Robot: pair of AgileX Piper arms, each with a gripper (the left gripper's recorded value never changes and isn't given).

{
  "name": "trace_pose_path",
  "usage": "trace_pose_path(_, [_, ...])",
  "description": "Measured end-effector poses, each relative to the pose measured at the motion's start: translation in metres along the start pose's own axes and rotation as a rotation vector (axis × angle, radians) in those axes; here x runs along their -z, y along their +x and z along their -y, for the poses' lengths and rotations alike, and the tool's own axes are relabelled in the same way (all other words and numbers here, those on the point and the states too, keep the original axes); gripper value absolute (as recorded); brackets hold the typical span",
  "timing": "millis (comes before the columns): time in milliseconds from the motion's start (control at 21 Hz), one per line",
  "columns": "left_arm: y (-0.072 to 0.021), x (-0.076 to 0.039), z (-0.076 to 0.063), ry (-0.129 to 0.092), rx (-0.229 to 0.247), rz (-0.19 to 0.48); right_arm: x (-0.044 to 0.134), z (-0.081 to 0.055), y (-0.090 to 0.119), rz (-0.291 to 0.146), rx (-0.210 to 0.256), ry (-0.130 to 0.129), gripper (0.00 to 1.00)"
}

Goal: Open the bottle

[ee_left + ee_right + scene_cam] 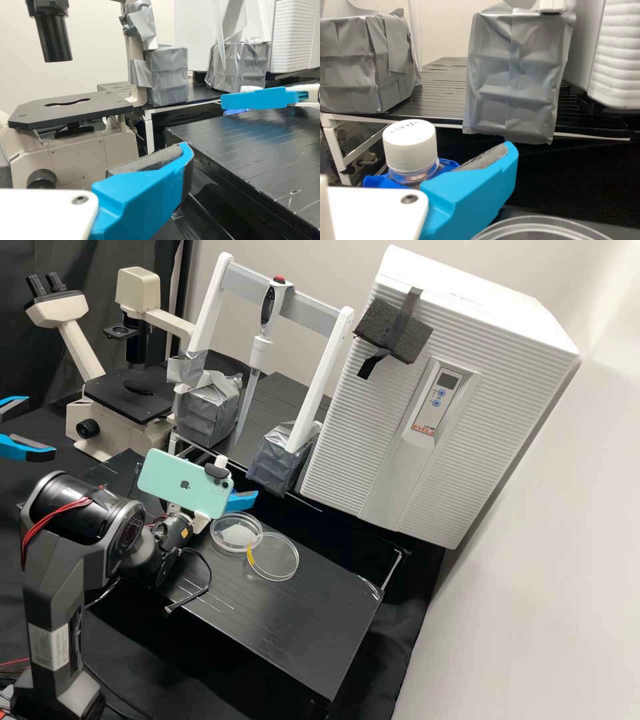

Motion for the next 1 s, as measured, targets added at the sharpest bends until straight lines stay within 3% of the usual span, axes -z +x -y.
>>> trace_pose_path(999, [0.0006, -0.0018, 0.0003, -0.001, 0.002, 0.01, 0.0027, -0.007, -0.0102, -0.018, -0.019, -0.007, 0.0])
